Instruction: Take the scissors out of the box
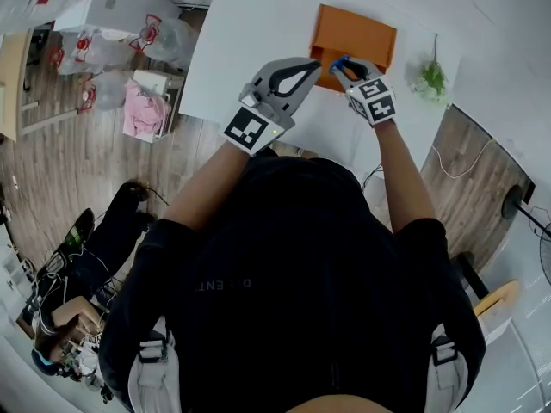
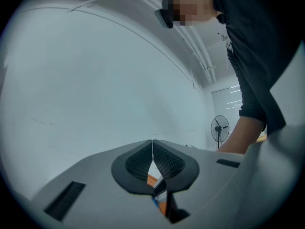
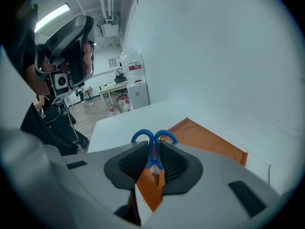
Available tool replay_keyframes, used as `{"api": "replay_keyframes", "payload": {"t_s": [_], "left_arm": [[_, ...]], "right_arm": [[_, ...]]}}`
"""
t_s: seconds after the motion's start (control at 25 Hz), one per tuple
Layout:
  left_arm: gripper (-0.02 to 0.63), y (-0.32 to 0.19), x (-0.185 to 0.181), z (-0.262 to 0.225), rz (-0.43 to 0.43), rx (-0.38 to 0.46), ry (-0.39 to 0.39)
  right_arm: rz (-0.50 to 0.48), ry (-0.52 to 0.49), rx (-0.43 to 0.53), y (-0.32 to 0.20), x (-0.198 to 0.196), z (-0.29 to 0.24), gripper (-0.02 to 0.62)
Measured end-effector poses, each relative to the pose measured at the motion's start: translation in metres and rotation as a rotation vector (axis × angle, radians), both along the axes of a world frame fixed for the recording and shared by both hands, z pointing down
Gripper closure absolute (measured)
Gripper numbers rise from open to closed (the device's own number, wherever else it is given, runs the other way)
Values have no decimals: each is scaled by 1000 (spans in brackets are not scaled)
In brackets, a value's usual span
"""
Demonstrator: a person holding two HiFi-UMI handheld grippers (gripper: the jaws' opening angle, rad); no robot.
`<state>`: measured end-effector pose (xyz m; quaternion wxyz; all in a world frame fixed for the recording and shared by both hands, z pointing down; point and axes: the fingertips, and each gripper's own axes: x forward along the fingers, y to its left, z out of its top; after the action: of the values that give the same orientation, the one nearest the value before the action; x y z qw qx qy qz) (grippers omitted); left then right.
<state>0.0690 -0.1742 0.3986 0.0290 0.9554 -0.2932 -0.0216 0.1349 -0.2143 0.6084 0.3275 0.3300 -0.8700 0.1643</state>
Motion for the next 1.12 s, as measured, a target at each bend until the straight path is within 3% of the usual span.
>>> {"api": "replay_keyframes", "payload": {"t_s": [0.36,0.84,1.12], "left_arm": [[586,4,0,-14,22,64,-44],[586,7,12,-40,77,75,-51],[584,13,20,-57,120,76,-57]], "right_arm": [[56,-139,141,11,-5,-89,505],[94,-364,308,34,-2,-186,502],[111,-437,427,52,5,-236,502]]}}
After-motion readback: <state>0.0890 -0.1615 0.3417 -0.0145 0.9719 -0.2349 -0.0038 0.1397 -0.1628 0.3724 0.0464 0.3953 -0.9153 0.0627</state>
